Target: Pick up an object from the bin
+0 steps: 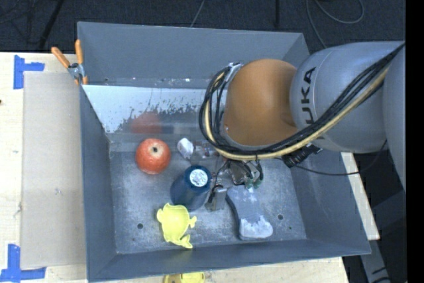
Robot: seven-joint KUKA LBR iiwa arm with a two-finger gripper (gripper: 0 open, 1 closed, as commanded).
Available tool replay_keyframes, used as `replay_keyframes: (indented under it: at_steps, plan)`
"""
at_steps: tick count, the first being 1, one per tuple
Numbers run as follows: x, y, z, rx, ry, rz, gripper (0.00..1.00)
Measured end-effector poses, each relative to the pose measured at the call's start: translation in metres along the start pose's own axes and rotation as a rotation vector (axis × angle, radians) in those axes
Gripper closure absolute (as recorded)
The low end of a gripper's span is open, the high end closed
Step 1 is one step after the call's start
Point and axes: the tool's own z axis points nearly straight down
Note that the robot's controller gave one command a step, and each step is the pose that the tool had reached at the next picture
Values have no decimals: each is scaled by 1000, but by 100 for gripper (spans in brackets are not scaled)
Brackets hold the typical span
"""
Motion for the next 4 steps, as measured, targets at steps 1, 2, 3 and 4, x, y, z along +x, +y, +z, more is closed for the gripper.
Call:
replay_keyframes:
  at_steps: [1,2,3,4]
  plan:
    - [2,4,6,-1,-2,21,0]
    - [17,-9,42,0,11,152,0]
    - [15,-11,11,0,-3,115,0]
    - [28,14,59,-1,-5,96,0]
